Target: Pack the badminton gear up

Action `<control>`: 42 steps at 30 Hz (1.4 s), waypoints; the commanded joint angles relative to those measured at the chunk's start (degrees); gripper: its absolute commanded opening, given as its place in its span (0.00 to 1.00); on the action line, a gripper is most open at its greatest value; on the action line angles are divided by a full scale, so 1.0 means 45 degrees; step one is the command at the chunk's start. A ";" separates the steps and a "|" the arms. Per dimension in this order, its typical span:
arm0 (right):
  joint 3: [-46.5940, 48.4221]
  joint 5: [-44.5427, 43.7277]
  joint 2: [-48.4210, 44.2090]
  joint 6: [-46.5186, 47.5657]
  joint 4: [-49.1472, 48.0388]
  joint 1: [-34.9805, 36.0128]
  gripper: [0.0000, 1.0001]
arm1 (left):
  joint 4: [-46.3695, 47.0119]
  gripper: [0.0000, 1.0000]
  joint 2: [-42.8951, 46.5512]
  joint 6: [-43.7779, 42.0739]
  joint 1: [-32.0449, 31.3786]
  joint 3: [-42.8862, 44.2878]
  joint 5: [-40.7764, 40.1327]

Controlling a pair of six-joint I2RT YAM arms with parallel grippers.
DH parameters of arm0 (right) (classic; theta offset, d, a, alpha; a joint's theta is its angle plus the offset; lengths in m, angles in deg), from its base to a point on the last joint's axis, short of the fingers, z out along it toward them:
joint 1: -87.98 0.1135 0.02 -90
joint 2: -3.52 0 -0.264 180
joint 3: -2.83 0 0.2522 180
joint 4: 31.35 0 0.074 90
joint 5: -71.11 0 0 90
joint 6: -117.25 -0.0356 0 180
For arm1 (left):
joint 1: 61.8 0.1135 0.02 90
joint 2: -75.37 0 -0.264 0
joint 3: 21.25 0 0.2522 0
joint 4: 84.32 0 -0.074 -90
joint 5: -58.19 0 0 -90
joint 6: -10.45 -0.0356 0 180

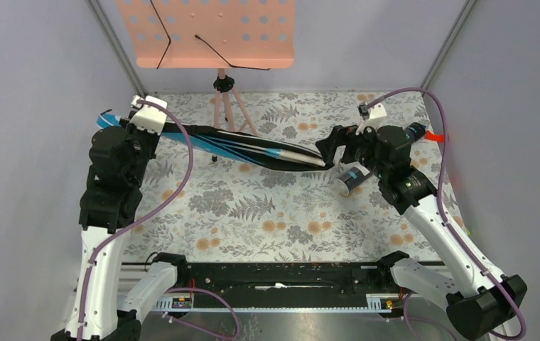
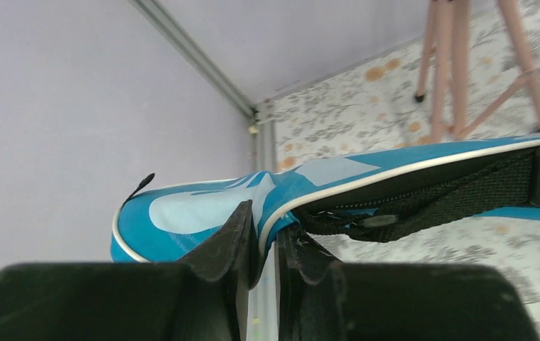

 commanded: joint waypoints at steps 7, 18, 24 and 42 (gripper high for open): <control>-0.0450 0.4565 0.1744 -0.1079 -0.0872 0.0061 1.00 | 0.4514 0.00 0.2141 0.7321 -0.2439 -0.3825 -0.0444; 0.1109 0.3538 0.5151 -0.1052 -0.0315 0.0066 0.94 | 0.4840 0.00 0.0815 1.1672 -0.8229 -0.7056 -0.3084; 0.0871 0.4877 0.5105 -0.0750 -0.0249 0.0392 0.91 | 0.4052 0.00 -0.0921 1.4320 -1.0231 -0.7073 -0.3397; -0.1872 0.1978 0.3198 -0.0642 -0.1625 0.3055 0.89 | 0.4057 0.00 -0.1158 1.5139 -1.1225 -0.6863 -0.2333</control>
